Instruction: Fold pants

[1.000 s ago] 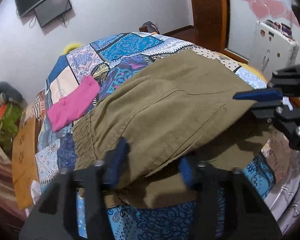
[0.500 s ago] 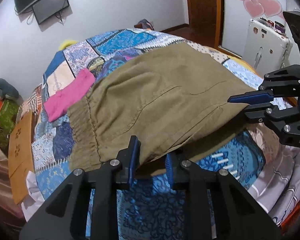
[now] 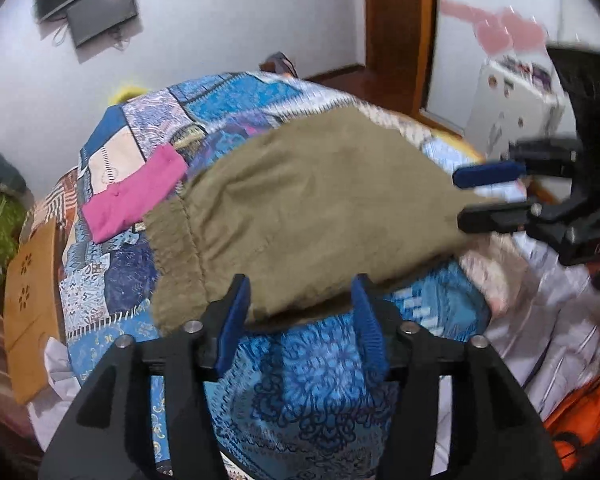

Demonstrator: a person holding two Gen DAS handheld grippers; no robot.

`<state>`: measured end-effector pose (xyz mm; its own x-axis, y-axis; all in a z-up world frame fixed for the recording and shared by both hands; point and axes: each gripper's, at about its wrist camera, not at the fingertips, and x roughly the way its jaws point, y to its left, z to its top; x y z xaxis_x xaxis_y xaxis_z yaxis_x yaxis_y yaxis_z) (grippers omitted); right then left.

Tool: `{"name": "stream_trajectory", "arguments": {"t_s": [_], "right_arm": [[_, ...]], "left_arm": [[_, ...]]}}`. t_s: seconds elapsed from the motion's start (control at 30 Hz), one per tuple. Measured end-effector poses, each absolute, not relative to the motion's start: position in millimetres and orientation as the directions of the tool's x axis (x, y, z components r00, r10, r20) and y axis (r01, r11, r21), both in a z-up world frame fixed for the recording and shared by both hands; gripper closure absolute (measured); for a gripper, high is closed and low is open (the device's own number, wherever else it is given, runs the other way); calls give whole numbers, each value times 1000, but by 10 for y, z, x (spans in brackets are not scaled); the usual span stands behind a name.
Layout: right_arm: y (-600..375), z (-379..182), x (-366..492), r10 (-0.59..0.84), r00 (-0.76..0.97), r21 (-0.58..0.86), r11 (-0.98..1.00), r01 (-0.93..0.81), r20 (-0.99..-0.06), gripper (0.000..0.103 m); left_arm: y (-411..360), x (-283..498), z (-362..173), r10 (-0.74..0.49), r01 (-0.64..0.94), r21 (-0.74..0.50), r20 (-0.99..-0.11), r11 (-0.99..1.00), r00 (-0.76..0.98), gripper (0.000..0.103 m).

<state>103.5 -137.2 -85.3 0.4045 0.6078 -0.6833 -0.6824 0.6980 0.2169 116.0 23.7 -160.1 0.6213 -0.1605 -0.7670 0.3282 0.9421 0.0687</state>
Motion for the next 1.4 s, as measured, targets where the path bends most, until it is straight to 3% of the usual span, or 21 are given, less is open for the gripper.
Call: {"name": "stream_trajectory", "arguments": {"t_s": [0.23, 0.4, 0.57, 0.8, 0.93, 1.17, 1.4], "right_arm": [[-1238, -1116, 1276, 589, 388, 273, 737, -619, -710, 61], [-1310, -1476, 1282, 568, 331, 295, 743, -601, -754, 61], [-1532, -1443, 1220, 526, 358, 257, 772, -581, -771, 61], [-1990, -1526, 1150, 399, 415, 163, 852, -498, -817, 60], [-2275, -1629, 1129, 443, 380, 262, 859, -441, -812, 57], [-2238, -1499, 1076, 395, 389, 201, 869, -453, -832, 56], [-2338, -1159, 1334, 397, 482, 169, 878, -448, -781, 53]], "left_arm": [[479, 1549, -1697, -131, 175, -30, -788, 984, 602, 46], [650, 1620, -2046, -42, 96, 14, -829, 995, 558, 45], [949, 1571, -2136, -93, 44, -82, -830, 996, 550, 38], [1046, 1456, -2150, -71, 12, -78, -829, 997, 555, 35], [1080, 1403, -2163, -73, 9, -81, -830, 997, 552, 33], [1054, 1406, -1949, -53, 14, -54, -822, 998, 568, 33], [1184, 1645, -1531, -27, -16, -48, -772, 999, 635, 33]]}}
